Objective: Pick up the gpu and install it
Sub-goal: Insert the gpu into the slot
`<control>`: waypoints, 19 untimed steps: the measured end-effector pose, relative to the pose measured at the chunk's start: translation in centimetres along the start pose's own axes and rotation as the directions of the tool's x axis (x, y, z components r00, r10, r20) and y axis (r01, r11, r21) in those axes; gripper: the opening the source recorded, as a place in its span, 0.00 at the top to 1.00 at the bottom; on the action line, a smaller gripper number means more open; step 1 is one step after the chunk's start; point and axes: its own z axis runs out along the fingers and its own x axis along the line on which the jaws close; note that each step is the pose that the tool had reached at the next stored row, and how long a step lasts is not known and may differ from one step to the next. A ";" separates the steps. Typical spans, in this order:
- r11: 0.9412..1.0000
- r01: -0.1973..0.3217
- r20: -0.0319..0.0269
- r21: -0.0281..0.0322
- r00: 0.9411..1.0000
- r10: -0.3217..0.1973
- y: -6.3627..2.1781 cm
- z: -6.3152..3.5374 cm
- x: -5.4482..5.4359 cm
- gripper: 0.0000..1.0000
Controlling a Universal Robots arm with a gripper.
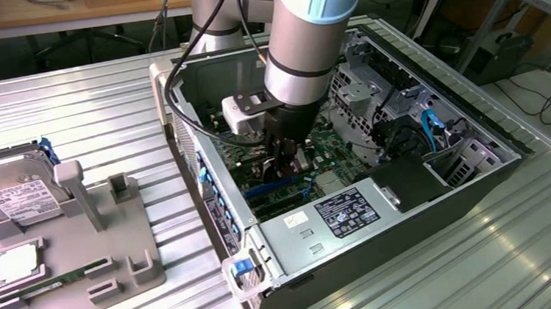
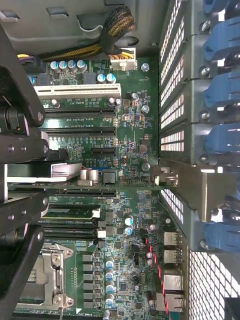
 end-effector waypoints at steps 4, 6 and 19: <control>1.000 0.000 0.000 0.000 1.000 0.000 -0.01 0.06 -0.1 0.72; 1.000 0.000 0.000 0.000 1.000 0.000 -0.01 0.10 -0.1 0.72; 1.000 0.000 0.000 0.000 1.000 0.000 0.03 0.46 0.0 0.72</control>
